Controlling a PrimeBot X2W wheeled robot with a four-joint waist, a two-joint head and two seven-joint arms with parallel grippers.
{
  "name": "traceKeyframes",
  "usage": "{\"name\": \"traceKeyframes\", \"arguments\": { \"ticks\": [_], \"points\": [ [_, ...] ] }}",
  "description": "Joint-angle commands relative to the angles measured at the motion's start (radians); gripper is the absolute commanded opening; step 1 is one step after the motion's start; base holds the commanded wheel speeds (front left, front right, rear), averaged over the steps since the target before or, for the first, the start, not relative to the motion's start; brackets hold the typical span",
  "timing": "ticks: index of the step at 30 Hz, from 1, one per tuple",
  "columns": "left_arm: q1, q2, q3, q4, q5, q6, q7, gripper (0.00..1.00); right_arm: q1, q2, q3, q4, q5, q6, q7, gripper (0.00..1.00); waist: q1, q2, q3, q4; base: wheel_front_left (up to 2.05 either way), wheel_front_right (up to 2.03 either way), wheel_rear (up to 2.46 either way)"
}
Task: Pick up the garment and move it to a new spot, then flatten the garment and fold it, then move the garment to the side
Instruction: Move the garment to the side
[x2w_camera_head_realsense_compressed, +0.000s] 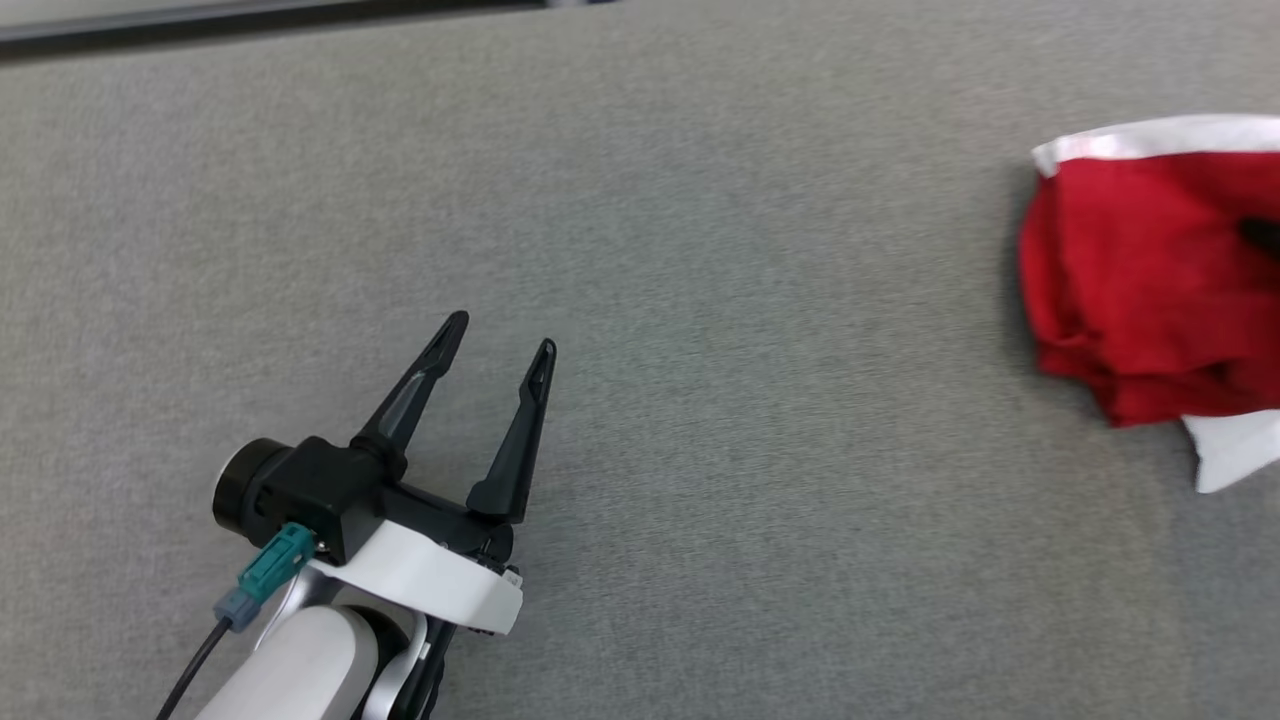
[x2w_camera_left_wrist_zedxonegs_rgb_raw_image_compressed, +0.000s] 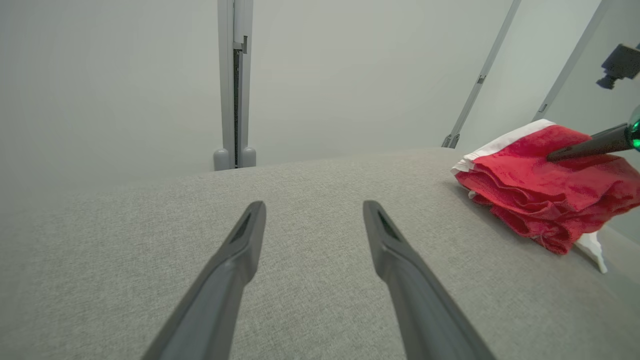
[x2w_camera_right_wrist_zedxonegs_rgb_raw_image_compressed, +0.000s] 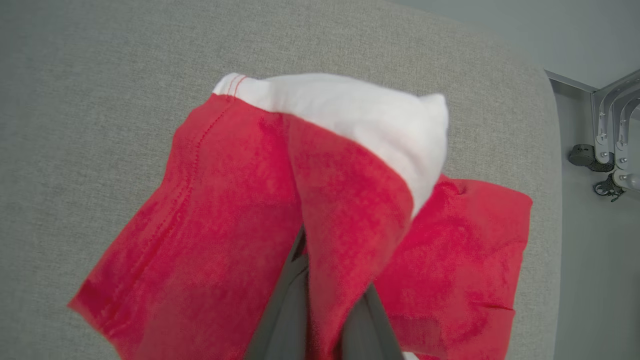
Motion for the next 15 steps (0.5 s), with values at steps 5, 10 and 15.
{"name": "traceKeyframes", "arguments": {
  "ticks": [5, 10, 15],
  "points": [
    [-0.023, 0.002, 0.007, 0.003, -0.003, 0.004, -0.012, 1.0, -0.079, -0.08, 0.061, 0.101, -0.028, 0.0, -0.003, 0.0, 0.0, 0.0, 0.071, 0.082, 0.0, 0.0, 0.0],
    [-0.024, -0.004, 0.012, 0.016, -0.01, 0.004, -0.026, 1.0, -0.132, -0.074, 0.083, 0.235, -0.1, 0.0, -0.082, 1.0, 0.0, 0.0, 0.069, 0.096, 0.0, 0.0, 0.0],
    [-0.004, -0.002, 0.016, 0.033, -0.019, 0.008, -0.036, 1.0, -0.159, -0.013, 0.088, 0.367, -0.166, 0.0, -0.147, 1.0, 0.0, 0.0, 0.024, 0.082, 0.0, 0.0, 0.0]
  ]
}}
